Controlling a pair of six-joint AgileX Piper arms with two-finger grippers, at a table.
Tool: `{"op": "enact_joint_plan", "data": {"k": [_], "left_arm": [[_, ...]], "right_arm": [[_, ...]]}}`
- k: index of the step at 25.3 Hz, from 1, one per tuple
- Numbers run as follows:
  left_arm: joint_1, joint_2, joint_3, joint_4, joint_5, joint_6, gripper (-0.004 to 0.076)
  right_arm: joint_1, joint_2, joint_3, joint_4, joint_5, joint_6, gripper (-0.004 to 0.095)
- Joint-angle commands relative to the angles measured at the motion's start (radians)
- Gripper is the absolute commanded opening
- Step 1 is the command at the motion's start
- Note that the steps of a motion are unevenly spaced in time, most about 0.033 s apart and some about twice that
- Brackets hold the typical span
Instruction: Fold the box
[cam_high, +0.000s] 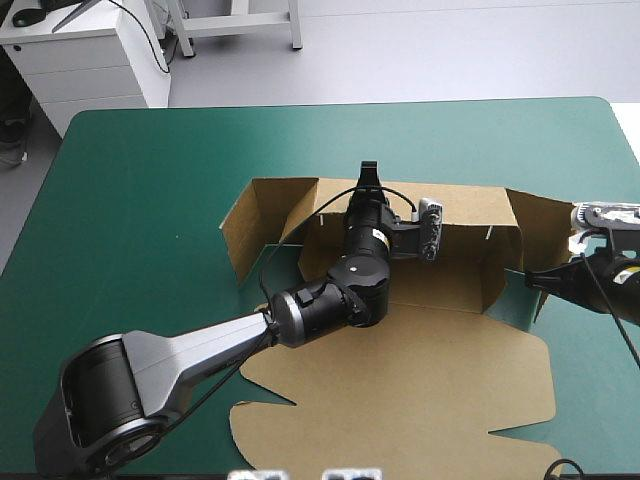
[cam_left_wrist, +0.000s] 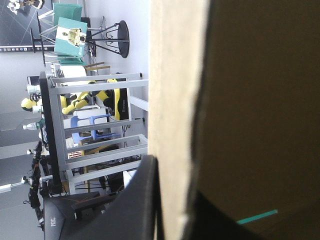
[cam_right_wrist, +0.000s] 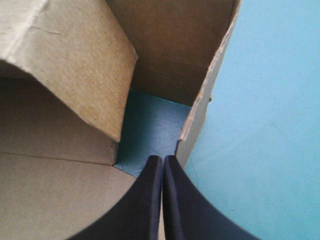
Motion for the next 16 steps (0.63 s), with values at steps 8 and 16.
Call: {"op": "enact_joint_plan", "data": {"k": [8,16], "left_arm": [[-0.01,-0.039,-0.009,-0.058,-0.029,-0.014,-0.0008],[-0.01,-0.039,-0.009,-0.058,-0.024,-0.017,-0.0008]], "right_arm": [[-0.001,-0.106,-0.024,0.003,0.052,0.003,-0.0008],[-0.001,-0.085,-0.077,0.015,-0.039,0.003,-0.0008]]}}
